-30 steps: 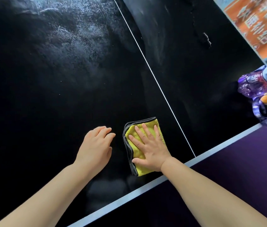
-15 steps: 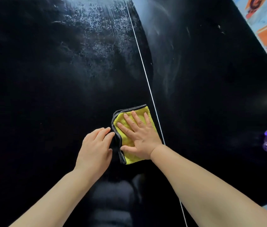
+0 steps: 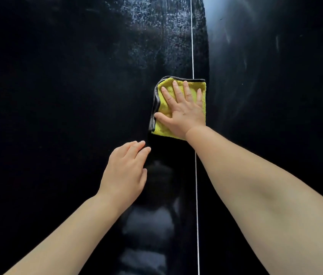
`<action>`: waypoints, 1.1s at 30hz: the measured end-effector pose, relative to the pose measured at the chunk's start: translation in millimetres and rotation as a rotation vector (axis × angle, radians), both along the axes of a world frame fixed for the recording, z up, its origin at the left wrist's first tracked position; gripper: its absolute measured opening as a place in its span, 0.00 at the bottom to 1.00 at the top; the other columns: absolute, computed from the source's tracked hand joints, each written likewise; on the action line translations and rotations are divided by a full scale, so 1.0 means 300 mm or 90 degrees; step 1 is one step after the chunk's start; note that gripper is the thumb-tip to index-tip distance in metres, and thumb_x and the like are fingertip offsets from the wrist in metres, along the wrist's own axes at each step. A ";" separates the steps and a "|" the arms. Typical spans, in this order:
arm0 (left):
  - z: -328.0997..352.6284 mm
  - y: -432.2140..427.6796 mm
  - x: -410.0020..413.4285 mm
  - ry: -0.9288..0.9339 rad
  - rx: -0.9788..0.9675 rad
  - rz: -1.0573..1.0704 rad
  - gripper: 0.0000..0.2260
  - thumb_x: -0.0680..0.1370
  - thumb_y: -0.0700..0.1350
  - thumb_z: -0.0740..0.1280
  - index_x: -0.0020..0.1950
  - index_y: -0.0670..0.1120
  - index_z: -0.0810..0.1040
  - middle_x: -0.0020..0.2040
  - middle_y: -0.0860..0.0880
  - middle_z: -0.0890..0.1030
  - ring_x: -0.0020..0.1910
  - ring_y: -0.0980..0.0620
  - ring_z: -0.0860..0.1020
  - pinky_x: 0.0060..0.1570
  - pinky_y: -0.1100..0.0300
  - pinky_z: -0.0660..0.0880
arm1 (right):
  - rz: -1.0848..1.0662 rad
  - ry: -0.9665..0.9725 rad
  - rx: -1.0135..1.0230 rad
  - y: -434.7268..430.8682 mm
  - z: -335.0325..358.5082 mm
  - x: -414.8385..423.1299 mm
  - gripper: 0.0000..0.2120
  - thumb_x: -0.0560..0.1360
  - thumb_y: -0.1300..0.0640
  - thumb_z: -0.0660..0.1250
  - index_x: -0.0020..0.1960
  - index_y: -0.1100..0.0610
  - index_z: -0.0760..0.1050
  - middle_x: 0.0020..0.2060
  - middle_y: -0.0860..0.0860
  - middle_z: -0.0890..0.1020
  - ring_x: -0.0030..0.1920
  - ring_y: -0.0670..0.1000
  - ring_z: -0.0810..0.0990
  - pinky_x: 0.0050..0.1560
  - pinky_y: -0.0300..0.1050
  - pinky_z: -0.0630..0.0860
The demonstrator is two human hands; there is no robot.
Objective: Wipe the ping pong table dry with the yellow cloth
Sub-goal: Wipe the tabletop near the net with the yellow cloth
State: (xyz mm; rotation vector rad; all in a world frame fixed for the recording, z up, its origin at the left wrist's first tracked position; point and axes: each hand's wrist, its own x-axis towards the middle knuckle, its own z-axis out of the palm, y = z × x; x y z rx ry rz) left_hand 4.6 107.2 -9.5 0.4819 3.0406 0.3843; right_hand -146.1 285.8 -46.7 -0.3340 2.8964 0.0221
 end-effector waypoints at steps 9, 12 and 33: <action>0.021 -0.041 0.084 0.005 -0.019 0.011 0.24 0.65 0.41 0.76 0.60 0.42 0.79 0.60 0.44 0.79 0.61 0.42 0.75 0.59 0.47 0.72 | -0.087 -0.006 0.013 0.004 0.006 0.015 0.40 0.74 0.25 0.40 0.79 0.43 0.37 0.80 0.51 0.40 0.78 0.58 0.36 0.74 0.69 0.38; 0.019 -0.062 0.148 -0.013 -0.021 0.002 0.24 0.65 0.41 0.76 0.60 0.44 0.79 0.60 0.44 0.79 0.61 0.43 0.75 0.59 0.48 0.71 | -0.134 -0.005 0.000 -0.007 0.010 0.155 0.40 0.74 0.26 0.41 0.80 0.44 0.38 0.80 0.53 0.40 0.78 0.60 0.36 0.73 0.69 0.37; 0.109 -0.275 0.769 0.030 0.024 -0.133 0.25 0.60 0.39 0.78 0.57 0.42 0.81 0.57 0.43 0.80 0.59 0.41 0.76 0.56 0.47 0.73 | -0.307 -0.087 -0.004 -0.197 0.049 1.398 0.41 0.67 0.28 0.31 0.74 0.46 0.27 0.77 0.55 0.32 0.76 0.60 0.29 0.72 0.68 0.32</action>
